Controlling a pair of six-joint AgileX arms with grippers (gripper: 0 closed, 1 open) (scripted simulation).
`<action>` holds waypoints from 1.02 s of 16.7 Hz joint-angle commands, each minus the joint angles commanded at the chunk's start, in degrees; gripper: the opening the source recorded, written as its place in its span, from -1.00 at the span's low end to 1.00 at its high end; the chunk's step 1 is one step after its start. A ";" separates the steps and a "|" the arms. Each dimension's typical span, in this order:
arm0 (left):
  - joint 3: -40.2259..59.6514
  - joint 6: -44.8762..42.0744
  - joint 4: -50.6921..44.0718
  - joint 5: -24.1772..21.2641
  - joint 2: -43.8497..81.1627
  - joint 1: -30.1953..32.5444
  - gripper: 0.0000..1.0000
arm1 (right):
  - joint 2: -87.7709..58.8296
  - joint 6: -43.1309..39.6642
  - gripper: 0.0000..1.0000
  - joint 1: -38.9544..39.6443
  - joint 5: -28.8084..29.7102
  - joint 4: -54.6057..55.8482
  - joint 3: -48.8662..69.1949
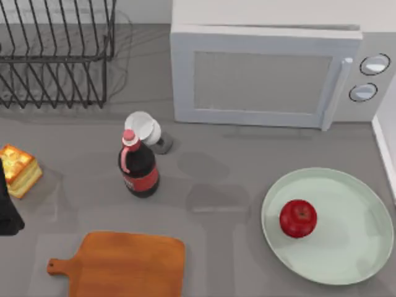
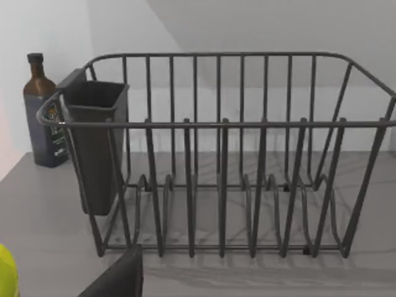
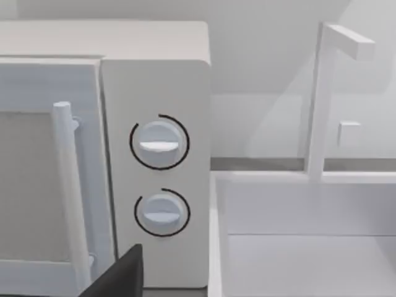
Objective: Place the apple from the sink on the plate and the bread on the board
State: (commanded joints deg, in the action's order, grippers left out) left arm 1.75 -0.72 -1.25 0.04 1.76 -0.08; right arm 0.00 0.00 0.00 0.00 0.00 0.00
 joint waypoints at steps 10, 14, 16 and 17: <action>32.89 -13.09 -24.73 -0.22 43.73 -0.75 1.00 | 0.00 0.00 1.00 0.00 0.00 0.00 0.00; 48.65 -19.56 -38.03 -0.40 69.42 -1.23 1.00 | 0.00 0.00 1.00 0.00 0.00 0.00 0.00; 56.09 -22.58 -44.06 -0.46 80.96 -1.47 1.00 | 0.00 0.00 1.00 0.00 0.00 0.00 0.00; 59.59 -24.01 -46.81 -0.46 86.10 -1.59 1.00 | 0.00 0.00 1.00 0.00 0.00 0.00 0.00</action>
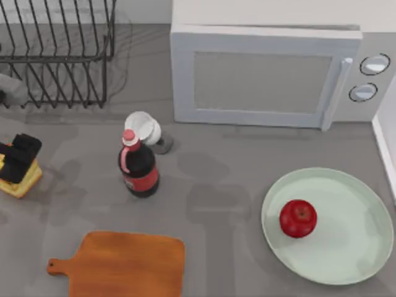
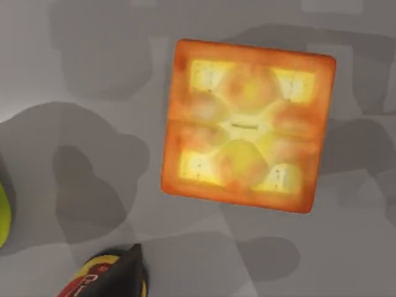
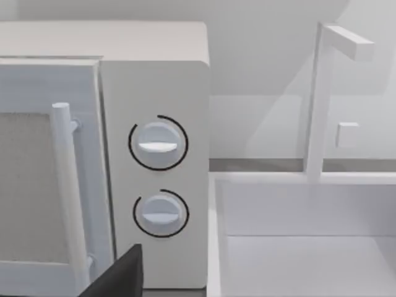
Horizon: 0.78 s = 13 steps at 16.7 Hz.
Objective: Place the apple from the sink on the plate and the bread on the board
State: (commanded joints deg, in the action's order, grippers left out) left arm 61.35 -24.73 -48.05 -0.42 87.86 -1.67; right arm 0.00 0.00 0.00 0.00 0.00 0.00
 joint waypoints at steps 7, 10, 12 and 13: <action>18.11 -6.70 -11.54 0.38 21.22 -0.65 1.00 | 0.00 0.00 1.00 0.00 0.00 0.00 0.00; 19.70 -7.22 -12.27 0.44 22.86 -0.69 1.00 | 0.00 0.00 1.00 0.00 0.00 0.00 0.00; 19.70 -7.22 -12.27 0.44 22.86 -0.69 1.00 | 0.00 0.00 1.00 0.00 0.00 0.00 0.00; 19.55 -7.15 -12.14 0.43 22.69 -0.38 1.00 | 0.00 0.00 1.00 0.00 0.00 0.00 0.00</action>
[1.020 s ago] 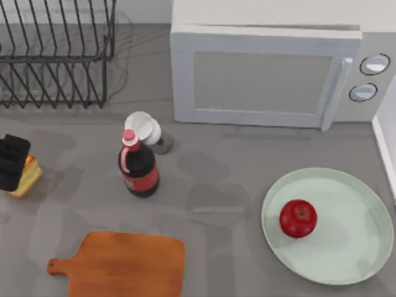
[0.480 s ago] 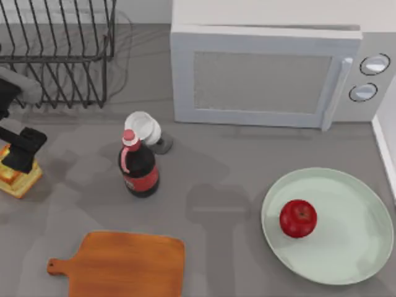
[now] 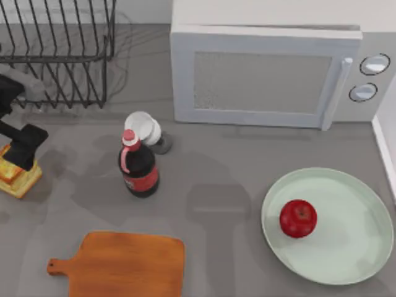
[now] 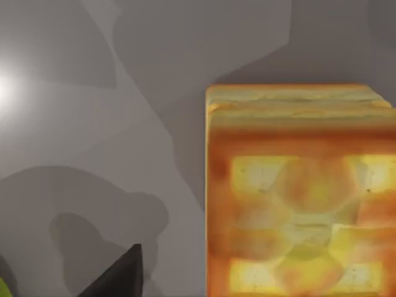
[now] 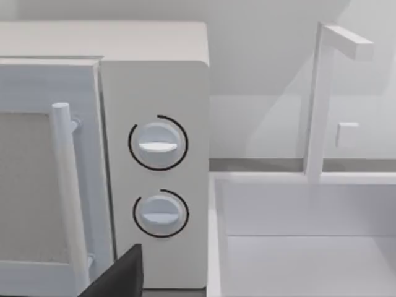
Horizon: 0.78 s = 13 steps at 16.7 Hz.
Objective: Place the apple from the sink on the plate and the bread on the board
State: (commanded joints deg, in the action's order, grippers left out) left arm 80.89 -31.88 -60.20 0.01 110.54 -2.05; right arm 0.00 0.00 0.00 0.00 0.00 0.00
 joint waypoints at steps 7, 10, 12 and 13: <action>-6.49 -0.12 11.42 -0.02 4.52 -0.32 1.00 | 0.00 0.00 1.00 0.00 0.00 0.00 0.00; -8.39 -0.26 14.41 -0.03 6.17 -0.41 1.00 | 0.00 0.00 1.00 0.00 0.00 0.00 0.00; -8.39 -0.26 14.41 -0.03 6.17 -0.41 1.00 | 0.00 0.00 1.00 0.00 0.00 0.00 0.00; -8.39 -0.26 14.41 -0.03 6.17 -0.41 1.00 | 0.00 0.00 1.00 0.00 0.00 0.00 0.00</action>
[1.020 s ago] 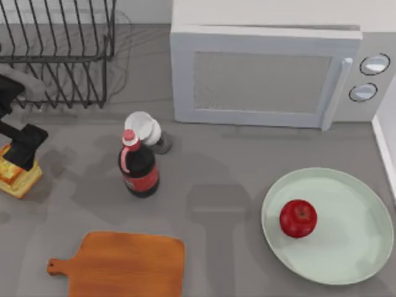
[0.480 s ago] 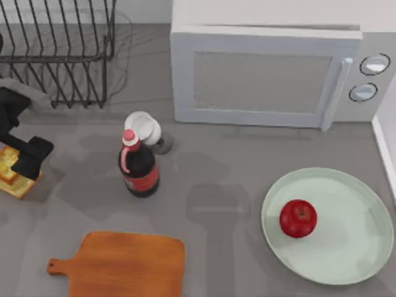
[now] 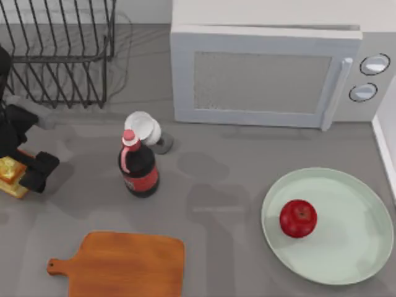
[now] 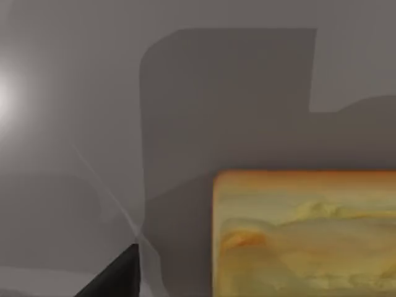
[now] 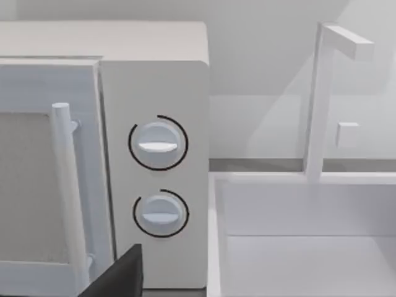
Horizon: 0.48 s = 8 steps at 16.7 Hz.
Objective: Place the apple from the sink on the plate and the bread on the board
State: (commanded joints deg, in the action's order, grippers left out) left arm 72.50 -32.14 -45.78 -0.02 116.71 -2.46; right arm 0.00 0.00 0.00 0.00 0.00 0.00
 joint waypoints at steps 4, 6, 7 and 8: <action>0.00 0.00 0.00 0.00 0.00 0.00 0.40 | 0.00 0.00 1.00 0.00 0.00 0.00 0.00; 0.00 0.00 0.00 0.00 0.00 0.00 0.10 | 0.00 0.00 1.00 0.00 0.00 0.00 0.00; 0.00 0.00 0.00 0.00 0.00 0.00 -0.06 | 0.00 0.00 1.00 0.00 0.00 0.00 0.00; 0.00 0.00 0.00 0.00 0.00 0.00 -0.21 | 0.00 0.00 1.00 0.00 0.00 0.00 0.00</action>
State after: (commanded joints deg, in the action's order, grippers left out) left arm 72.50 -32.14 -45.78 -0.02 116.71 -2.46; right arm 0.00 0.00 0.00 0.00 0.00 0.00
